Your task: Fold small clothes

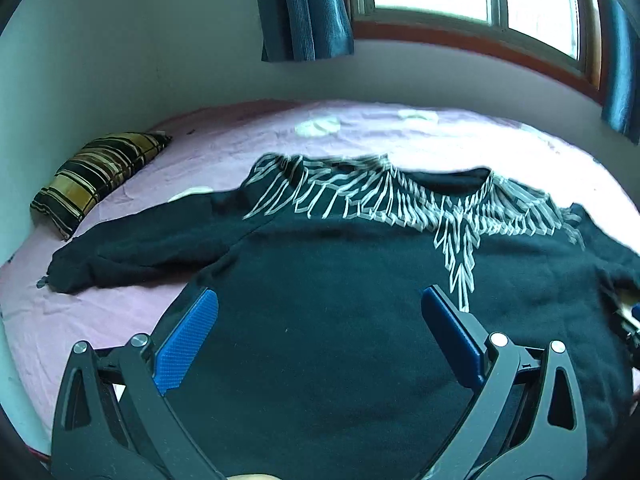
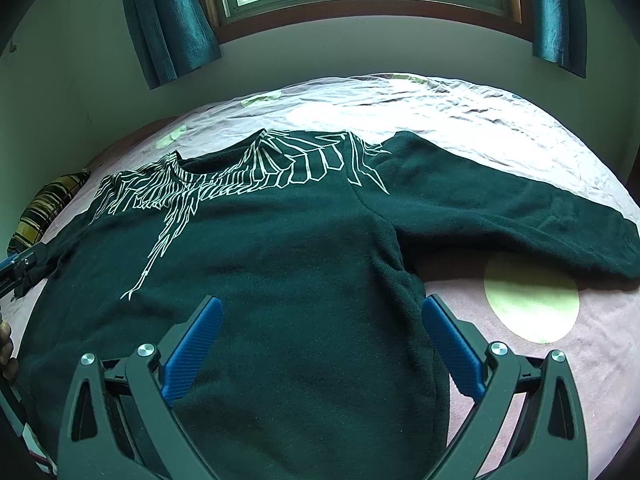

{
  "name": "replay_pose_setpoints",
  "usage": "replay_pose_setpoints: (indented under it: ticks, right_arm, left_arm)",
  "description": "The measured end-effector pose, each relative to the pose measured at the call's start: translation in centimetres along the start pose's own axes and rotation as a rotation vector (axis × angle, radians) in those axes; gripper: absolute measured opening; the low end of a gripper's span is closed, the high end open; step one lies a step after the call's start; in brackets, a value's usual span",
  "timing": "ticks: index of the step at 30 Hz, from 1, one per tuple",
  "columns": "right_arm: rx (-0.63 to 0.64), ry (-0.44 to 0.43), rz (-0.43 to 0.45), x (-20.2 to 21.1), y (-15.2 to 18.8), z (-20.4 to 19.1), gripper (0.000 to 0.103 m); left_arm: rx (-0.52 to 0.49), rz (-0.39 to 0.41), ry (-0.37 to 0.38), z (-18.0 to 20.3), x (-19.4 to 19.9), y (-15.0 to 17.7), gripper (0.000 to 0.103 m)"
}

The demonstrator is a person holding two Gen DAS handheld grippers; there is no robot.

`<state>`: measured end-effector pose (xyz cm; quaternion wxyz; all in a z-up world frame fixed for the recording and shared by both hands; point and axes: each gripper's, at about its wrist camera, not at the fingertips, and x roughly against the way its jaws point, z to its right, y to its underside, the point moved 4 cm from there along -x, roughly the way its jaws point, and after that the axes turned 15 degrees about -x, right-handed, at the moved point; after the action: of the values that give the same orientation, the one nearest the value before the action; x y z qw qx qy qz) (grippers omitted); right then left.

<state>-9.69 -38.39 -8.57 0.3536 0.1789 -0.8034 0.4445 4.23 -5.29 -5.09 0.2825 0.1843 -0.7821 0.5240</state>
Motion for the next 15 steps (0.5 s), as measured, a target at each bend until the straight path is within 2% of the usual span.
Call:
replay_pose_setpoints:
  ticks: [3,5,7,11,15]
  right_arm:
    - [0.005,-0.003,0.001,-0.04,0.21,-0.25,0.099]
    - [0.012,-0.001,-0.003,-0.13,0.28,-0.39,0.099]
    - [0.012,-0.002,0.000,-0.06,0.24,-0.35,0.099]
    - [0.003,-0.004,-0.001,-0.16,0.12,-0.17,0.099]
    - [0.007,-0.003,-0.001,-0.17,0.14,-0.23,0.099]
  left_arm:
    - [-0.011,0.017,0.006,-0.01,0.12,-0.15,0.101]
    - [0.002,0.000,-0.013,-0.25,-0.12,-0.05,0.101]
    - [-0.004,-0.010,0.008,-0.30,-0.48,-0.06,0.101]
    - [0.000,-0.027,-0.039,-0.62,-0.61,0.04,0.101]
    - [0.045,-0.046,0.000,-0.92,-0.67,0.19,0.101]
